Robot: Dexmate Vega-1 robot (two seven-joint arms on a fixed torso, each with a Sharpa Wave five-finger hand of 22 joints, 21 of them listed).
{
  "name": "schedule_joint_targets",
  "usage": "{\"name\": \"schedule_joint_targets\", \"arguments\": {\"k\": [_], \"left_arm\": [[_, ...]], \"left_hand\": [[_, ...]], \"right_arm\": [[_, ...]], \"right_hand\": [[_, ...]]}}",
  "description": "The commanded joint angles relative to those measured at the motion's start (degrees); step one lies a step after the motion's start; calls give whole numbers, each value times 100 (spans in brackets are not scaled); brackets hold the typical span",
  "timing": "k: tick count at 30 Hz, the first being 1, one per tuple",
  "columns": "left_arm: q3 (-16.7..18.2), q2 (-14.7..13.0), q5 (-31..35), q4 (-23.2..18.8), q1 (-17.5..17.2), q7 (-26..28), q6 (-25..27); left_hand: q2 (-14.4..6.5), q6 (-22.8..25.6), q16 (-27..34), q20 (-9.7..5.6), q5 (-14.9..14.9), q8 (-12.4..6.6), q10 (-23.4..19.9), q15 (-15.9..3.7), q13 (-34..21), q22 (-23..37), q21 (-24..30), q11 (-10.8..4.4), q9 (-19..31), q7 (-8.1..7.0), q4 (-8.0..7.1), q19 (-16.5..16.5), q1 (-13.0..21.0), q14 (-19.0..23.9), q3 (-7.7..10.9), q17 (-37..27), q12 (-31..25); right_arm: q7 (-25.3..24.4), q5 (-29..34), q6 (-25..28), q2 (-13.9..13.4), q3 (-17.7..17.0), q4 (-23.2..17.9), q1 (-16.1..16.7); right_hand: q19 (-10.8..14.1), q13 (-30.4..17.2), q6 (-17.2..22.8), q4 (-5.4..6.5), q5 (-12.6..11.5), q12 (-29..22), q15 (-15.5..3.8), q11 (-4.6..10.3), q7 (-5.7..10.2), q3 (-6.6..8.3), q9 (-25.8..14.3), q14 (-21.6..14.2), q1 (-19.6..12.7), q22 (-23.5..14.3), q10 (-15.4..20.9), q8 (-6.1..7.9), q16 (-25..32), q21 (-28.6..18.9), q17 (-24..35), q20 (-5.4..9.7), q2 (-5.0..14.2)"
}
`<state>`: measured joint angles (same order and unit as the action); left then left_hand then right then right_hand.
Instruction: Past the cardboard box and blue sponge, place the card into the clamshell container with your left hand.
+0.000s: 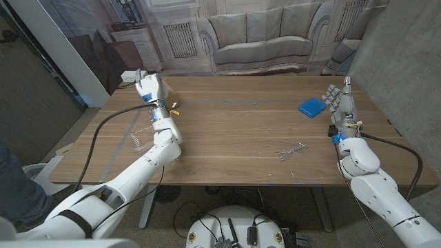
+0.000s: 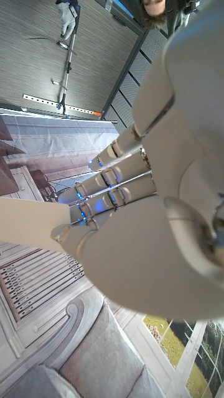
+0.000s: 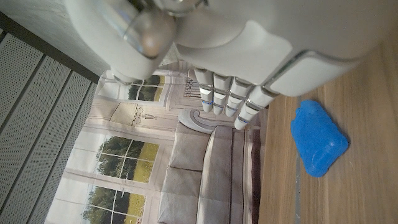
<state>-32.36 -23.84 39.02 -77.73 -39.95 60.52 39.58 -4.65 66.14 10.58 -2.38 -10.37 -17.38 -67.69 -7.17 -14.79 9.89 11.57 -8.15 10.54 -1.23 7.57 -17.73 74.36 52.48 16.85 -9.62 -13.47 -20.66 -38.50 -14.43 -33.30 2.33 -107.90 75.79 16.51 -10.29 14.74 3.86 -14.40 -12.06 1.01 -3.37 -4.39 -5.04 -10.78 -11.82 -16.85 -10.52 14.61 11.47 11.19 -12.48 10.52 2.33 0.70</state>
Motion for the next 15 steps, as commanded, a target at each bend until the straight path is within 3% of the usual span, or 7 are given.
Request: {"name": "schedule_joint_targets", "arguments": {"k": [1, 15], "left_arm": [[-293, -523, -328, -1158, -230, -479, 815], [-442, -773, -218, -1740, -435, -702, 1333]], "left_hand": [[3, 20, -2, -413, 12, -1, 10, -378, -34, 3, 10, 20, 31, 13, -14, -96, 2, 59, 58, -15, 11], [15, 12, -6, -408, 13, 13, 17, -395, -72, 4, 1, 23, 34, 13, -27, -119, -17, 78, 96, -19, 21]], "right_arm": [[-4, -57, 83, -39, -155, -70, 139], [32, -102, 41, -18, -320, -145, 329]], "right_hand": [[45, -29, 48, -1, 12, 0, 28, -5, 13, -46, -13, -37, -15, -13, 28, -17, -34, 27, 21, 15, 45], [43, -29, 54, -3, 14, 3, 33, -4, 8, -54, -13, -40, -17, -14, 23, -15, -34, 34, 20, 12, 50]]}}
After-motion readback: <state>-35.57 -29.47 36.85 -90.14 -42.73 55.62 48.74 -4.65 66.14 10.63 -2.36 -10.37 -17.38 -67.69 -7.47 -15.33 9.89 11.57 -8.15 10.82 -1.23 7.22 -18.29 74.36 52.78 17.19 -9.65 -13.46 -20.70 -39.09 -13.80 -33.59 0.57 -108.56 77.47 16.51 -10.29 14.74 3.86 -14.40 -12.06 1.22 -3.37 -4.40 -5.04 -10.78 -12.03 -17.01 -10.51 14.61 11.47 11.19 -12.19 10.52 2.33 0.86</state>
